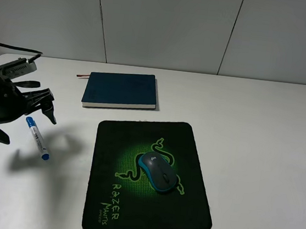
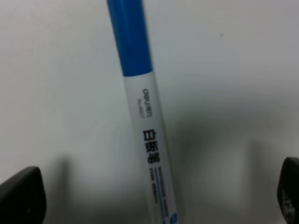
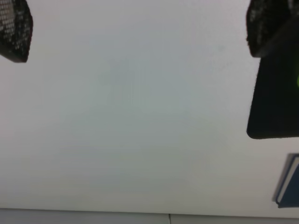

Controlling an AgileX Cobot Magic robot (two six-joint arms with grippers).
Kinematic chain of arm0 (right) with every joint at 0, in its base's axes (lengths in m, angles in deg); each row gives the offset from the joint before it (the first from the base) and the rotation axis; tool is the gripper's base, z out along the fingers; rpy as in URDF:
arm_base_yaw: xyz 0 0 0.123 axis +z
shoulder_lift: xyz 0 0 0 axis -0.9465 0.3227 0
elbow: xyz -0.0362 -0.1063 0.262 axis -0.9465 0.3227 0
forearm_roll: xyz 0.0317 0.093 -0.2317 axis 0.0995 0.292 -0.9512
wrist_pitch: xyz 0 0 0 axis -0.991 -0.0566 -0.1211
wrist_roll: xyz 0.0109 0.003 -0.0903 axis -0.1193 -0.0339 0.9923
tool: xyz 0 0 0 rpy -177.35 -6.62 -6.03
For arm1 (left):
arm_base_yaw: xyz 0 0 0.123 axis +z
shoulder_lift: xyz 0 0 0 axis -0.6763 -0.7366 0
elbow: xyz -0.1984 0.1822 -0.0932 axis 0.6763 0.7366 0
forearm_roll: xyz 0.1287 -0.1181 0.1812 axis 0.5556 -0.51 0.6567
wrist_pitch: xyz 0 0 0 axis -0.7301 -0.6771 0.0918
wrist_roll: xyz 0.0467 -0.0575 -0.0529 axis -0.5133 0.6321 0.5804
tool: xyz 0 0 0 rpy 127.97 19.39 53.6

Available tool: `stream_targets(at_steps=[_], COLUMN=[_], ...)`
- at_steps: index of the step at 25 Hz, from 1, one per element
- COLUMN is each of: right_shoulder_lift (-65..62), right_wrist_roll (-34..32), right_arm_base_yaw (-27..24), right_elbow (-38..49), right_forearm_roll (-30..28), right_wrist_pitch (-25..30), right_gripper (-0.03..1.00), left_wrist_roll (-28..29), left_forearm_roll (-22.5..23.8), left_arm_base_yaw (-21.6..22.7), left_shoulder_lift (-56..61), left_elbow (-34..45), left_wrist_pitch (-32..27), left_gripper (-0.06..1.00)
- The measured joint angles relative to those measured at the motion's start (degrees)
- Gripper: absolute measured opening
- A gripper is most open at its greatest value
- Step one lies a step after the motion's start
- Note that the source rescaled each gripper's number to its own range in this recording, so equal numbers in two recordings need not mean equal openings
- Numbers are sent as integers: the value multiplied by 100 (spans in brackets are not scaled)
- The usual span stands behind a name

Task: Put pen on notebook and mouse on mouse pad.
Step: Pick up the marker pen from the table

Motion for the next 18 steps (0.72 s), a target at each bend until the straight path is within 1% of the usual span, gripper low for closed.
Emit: stream_targets(at_steps=[3,10,18], right_shoulder_lift=[0,0,0], right_wrist_roll=[0,0,0], right_arm_base_yaw=[0,0,0], right_elbow=[0,0,0], right_forearm_roll=[5,5,5], right_wrist_pitch=[0,0,0], right_gripper=[100,100,100], left_wrist_roll=[154,188,288], left_forearm_roll=[0,0,0], left_arm_base_yaw=[-72,-85,-85], left_shoulder_lift=[-212,-560,-678], left_elbow=[-57,-292,-335], left_wrist_pitch=[37,106,158], left_gripper=[99,99,98])
